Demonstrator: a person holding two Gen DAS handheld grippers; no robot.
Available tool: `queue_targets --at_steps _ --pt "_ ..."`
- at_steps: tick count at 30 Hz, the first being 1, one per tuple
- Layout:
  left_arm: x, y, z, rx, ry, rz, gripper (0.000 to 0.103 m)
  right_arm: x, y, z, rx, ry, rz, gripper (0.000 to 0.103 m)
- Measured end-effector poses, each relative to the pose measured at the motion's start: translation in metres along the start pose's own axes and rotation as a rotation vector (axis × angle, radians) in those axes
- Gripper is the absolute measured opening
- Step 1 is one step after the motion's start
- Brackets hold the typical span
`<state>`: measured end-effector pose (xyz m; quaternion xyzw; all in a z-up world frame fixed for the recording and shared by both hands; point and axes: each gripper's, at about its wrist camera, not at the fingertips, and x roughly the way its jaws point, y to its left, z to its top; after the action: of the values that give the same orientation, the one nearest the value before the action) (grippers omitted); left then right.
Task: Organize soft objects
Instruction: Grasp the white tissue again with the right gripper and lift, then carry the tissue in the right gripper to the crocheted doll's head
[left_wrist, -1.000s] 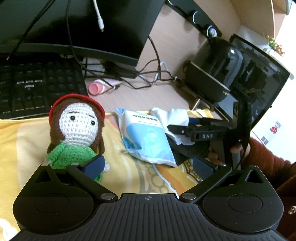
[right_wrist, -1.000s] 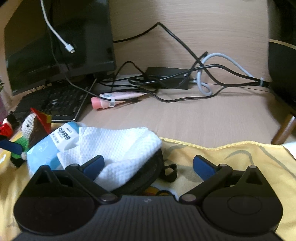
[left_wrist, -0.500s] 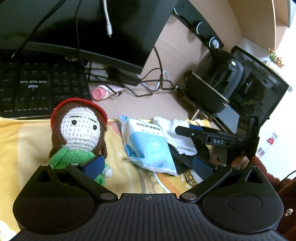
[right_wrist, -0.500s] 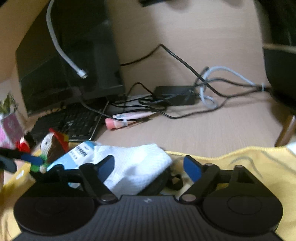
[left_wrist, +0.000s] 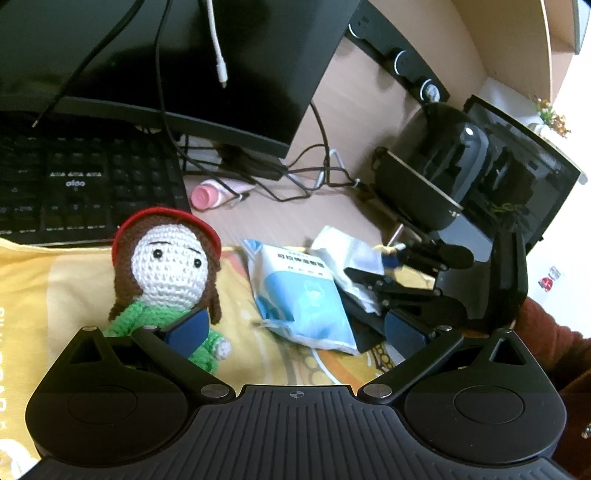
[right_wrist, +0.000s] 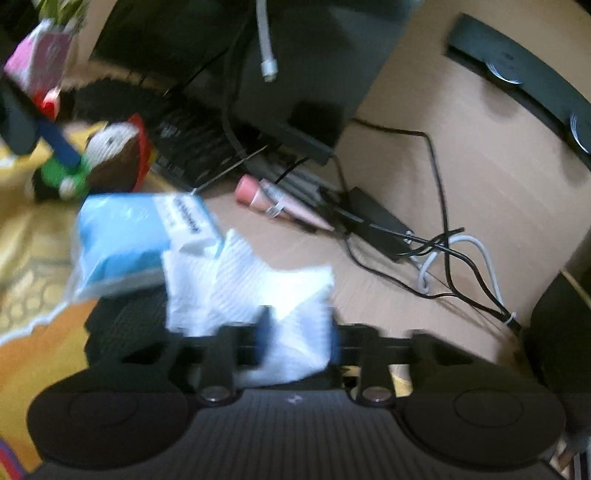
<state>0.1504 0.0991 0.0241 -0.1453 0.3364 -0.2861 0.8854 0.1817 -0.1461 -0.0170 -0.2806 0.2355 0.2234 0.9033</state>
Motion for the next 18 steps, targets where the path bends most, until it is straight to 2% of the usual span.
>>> queue_targets --at_steps 3,8,14,18 --pt "-0.003 -0.002 0.000 0.004 -0.015 0.004 0.103 -0.010 -0.008 0.009 0.041 0.008 0.056 0.010" --pt "-0.004 -0.006 0.000 0.031 0.004 0.028 0.103 -0.042 -0.036 0.046 0.215 -0.128 0.161 0.010" --pt "-0.003 -0.006 -0.001 0.041 0.019 0.043 0.103 -0.057 -0.039 0.105 0.354 -0.240 0.431 0.010" --pt "-0.005 -0.005 0.000 0.046 0.020 0.045 0.103 -0.053 -0.022 0.136 0.327 -0.337 0.543 0.011"
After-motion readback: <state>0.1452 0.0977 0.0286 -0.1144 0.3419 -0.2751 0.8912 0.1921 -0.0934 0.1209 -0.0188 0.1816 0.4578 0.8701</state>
